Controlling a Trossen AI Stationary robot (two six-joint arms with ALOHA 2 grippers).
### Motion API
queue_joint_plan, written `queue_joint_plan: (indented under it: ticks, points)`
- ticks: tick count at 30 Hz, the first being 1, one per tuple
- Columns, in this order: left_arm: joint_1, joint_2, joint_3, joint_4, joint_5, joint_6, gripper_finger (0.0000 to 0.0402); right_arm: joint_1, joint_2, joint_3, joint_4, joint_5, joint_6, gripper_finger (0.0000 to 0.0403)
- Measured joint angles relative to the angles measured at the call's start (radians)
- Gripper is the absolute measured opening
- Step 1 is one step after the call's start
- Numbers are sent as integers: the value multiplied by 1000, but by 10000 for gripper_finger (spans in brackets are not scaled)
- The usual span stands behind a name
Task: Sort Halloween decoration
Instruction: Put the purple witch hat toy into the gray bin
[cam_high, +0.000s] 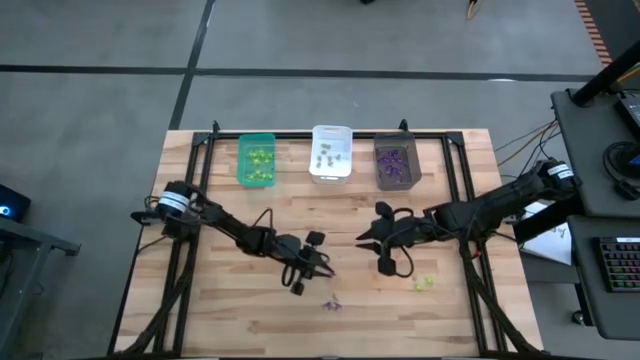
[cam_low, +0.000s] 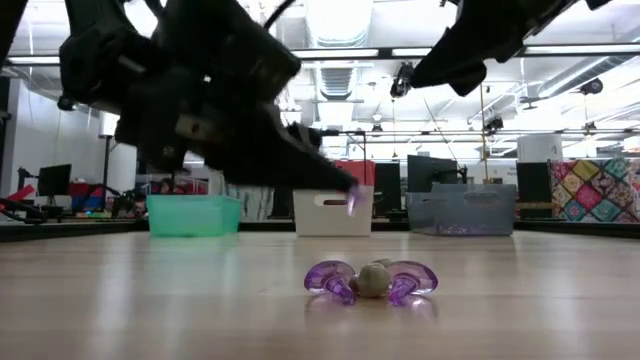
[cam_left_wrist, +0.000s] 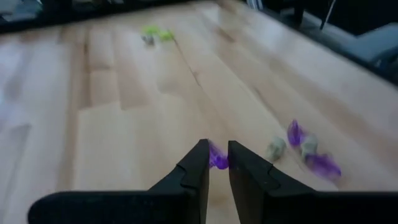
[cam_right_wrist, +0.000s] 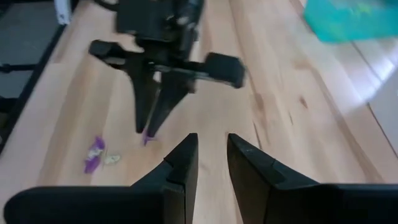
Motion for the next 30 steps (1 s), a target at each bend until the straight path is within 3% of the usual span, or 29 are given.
queue_joint_plan:
  ticks: [4,9,18,30]
  points:
    - [7,-59,-12,6,2,-9,37,18,9,-48,118,0,-36,80]
    - [9,-94,-16,7,1,-21,37,17,39,-62,130,2,-24,77]
    - [11,-104,-27,-21,-13,-35,37,31,215,-61,165,-2,-9,113]
    - [3,-270,-157,-26,-12,-107,38,36,476,-59,639,-142,-62,172]
